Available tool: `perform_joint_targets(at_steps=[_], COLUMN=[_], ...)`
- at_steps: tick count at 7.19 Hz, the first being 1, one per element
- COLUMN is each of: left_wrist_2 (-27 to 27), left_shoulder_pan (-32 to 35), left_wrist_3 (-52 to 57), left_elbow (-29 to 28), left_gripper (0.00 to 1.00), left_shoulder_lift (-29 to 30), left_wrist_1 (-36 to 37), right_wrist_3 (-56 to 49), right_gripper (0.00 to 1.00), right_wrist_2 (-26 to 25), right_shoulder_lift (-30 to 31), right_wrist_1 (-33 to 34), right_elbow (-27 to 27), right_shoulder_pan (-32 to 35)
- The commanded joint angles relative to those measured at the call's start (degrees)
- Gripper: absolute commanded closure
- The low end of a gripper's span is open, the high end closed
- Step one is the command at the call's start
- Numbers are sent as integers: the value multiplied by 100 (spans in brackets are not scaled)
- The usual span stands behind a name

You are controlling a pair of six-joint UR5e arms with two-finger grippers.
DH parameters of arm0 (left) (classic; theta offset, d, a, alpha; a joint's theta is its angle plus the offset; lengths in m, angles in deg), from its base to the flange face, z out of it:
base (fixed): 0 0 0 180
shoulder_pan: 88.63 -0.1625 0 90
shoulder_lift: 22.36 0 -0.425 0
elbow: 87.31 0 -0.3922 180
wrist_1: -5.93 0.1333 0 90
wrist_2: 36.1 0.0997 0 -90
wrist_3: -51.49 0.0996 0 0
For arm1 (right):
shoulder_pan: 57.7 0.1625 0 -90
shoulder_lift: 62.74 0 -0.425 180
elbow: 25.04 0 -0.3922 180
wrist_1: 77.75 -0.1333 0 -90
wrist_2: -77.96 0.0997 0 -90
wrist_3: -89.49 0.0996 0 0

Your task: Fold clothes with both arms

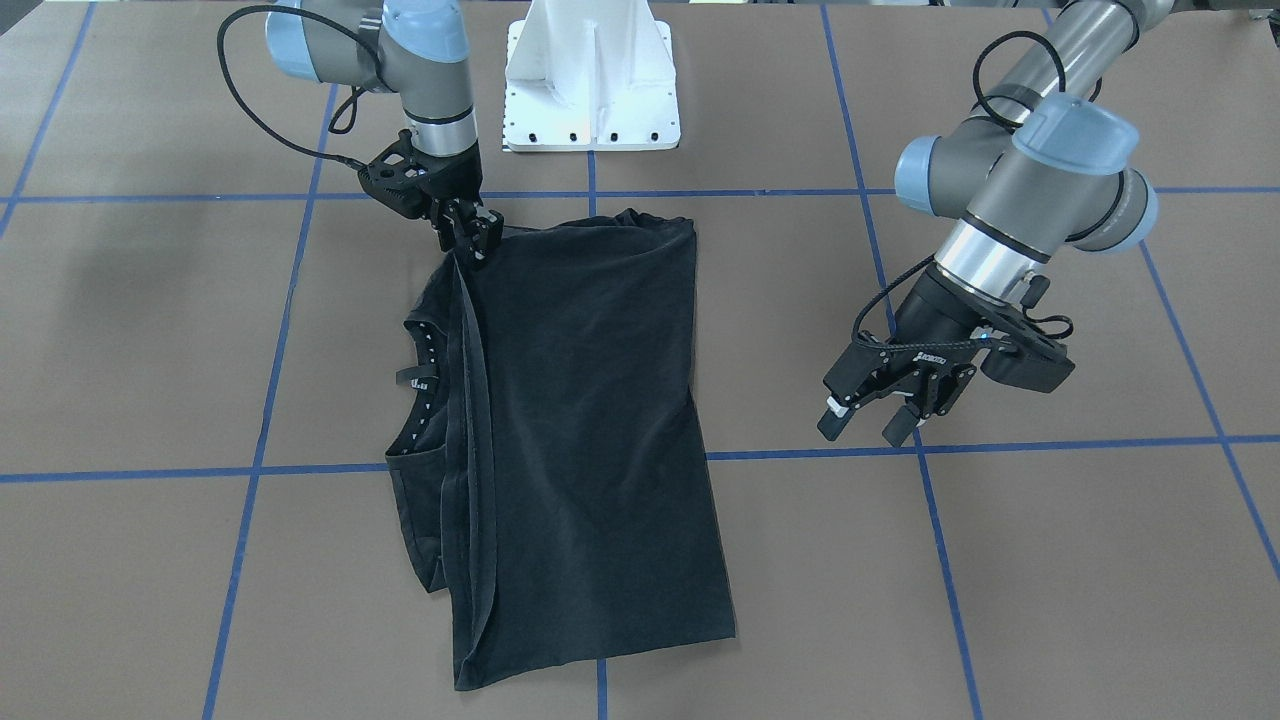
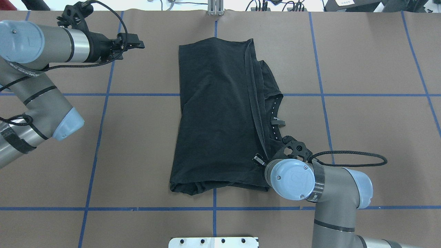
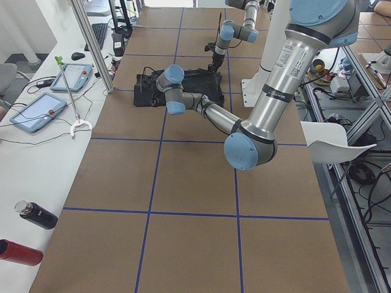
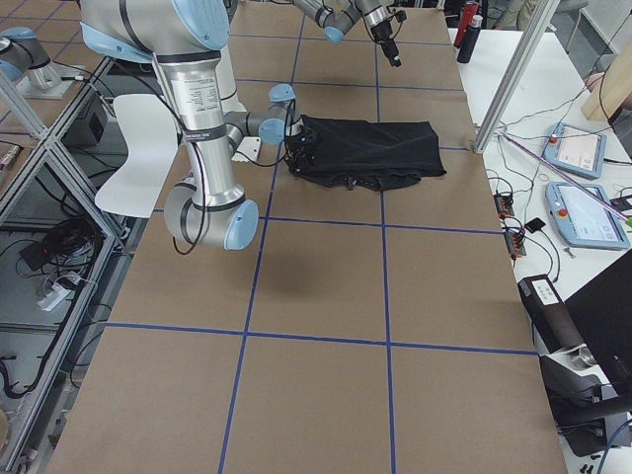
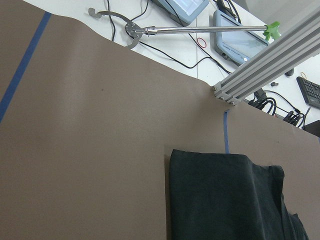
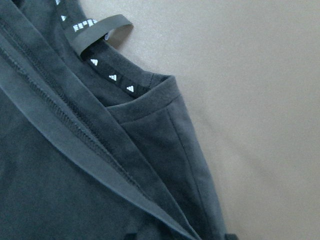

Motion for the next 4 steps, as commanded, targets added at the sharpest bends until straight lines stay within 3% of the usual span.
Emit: perform_joint_targets(at_steps=[1, 3, 4], left_wrist_2=[0, 0, 0], left_shoulder_pan=[9, 17, 18], left_wrist_3=[0, 0, 0], left_elbow=[17, 70, 79], left_gripper=[0, 0, 0], left_shoulder_lift=[-3, -12, -12], left_wrist_1=[0, 9, 18], right_wrist_3=[-9, 9, 17], right_gripper=[27, 35, 64], right_wrist_2=[-2, -11, -11], right_shoulder_lift=[20, 2, -24], right_wrist_1=[0, 0, 0], right_elbow=[-49, -59, -59], right_shoulder_pan=[-64, -81, -90])
